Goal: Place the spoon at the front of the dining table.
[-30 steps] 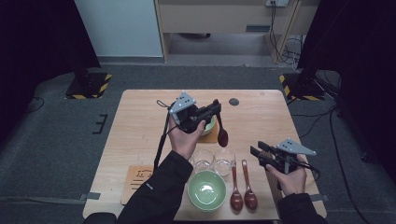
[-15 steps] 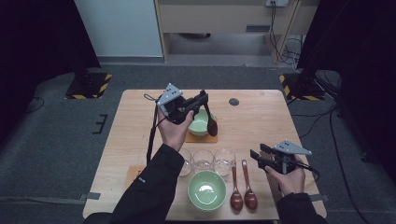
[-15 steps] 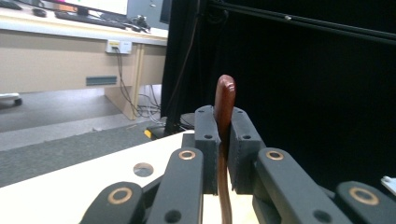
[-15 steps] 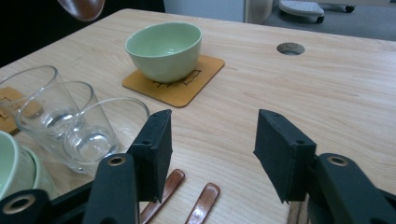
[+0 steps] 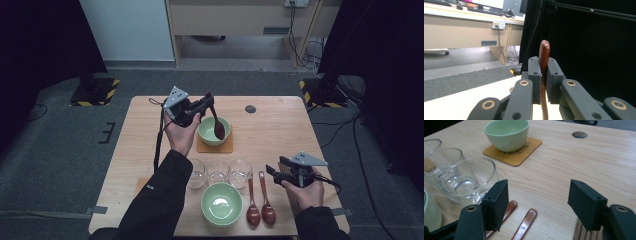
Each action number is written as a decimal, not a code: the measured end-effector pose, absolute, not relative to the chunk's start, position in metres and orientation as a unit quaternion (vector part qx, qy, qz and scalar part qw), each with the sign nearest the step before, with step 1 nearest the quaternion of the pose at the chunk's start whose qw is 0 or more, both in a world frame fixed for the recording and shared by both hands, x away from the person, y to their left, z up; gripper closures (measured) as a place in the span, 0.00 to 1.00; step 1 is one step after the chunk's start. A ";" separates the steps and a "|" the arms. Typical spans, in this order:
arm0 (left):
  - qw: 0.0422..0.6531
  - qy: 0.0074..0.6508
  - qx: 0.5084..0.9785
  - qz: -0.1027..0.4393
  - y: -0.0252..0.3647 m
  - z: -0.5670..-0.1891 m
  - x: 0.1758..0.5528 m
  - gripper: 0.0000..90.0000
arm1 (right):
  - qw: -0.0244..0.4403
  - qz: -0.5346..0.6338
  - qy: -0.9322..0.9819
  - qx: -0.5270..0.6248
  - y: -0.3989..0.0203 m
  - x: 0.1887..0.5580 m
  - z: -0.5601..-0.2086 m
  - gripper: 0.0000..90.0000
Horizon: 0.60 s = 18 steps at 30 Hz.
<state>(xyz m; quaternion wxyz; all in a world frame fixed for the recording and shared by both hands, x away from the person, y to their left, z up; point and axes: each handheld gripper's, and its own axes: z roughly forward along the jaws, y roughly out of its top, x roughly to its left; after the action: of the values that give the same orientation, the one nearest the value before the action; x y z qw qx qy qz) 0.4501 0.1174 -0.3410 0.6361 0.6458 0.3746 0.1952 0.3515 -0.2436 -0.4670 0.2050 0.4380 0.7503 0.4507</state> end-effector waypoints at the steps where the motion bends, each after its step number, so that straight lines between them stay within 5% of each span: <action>1: 0.635 0.376 0.645 0.196 0.119 -0.342 0.452 0.93 | 0.205 0.450 0.750 0.439 -0.244 0.352 -0.468 0.35; 18: 0.614 0.398 0.647 0.213 0.126 -0.371 0.483 0.93 | 0.196 0.418 0.767 0.446 -0.245 0.353 -0.482 0.27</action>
<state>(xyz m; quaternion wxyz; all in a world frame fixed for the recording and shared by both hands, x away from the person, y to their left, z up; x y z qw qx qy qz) 0.4834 0.1256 -0.3710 0.6144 0.6472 0.3977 0.2132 0.3525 -0.2450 -0.4821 0.1958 0.4457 0.7670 0.4180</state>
